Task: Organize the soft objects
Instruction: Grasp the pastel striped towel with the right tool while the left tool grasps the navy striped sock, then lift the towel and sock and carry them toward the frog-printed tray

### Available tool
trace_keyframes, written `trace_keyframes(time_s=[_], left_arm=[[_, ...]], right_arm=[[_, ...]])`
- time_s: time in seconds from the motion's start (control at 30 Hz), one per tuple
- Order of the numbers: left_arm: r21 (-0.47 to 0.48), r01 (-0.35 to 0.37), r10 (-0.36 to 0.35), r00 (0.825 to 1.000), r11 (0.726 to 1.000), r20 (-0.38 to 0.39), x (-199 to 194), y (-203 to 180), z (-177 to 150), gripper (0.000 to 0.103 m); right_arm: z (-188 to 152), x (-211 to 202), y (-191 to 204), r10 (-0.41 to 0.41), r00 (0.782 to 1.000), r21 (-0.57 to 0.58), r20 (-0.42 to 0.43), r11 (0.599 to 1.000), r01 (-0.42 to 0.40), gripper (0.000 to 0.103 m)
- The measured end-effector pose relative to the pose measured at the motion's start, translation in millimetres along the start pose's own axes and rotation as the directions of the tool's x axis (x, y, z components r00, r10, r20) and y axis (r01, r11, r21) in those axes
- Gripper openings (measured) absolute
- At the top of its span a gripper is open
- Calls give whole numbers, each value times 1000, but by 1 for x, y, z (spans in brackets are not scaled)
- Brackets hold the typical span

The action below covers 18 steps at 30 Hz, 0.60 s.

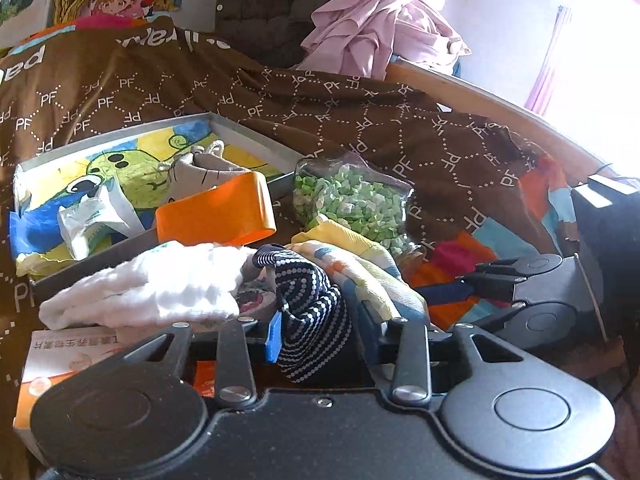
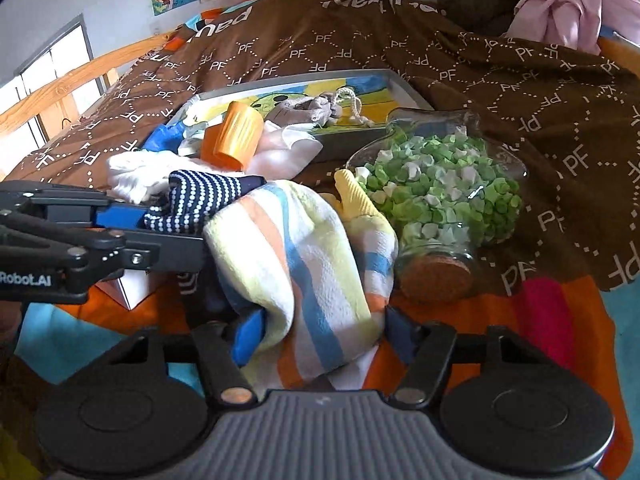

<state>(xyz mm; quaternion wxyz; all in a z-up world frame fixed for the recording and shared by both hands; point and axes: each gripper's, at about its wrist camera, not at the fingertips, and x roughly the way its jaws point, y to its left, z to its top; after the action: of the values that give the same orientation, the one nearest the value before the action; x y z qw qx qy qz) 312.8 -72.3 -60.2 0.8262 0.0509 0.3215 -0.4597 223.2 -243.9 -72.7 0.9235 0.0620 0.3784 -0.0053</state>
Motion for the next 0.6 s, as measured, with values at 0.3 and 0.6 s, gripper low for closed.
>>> trace_keyframes(time_s=[0.3, 0.6], left_arm=[[-17, 0, -1, 1000, 1000, -18, 6, 1, 2, 8], [33, -20, 19, 999, 999, 28, -7, -6, 3, 3]], right_arm=[[0, -2, 3, 14, 1000, -3, 17, 1000, -14, 32], [2, -19, 12, -63, 990, -60, 128, 996, 71, 26]])
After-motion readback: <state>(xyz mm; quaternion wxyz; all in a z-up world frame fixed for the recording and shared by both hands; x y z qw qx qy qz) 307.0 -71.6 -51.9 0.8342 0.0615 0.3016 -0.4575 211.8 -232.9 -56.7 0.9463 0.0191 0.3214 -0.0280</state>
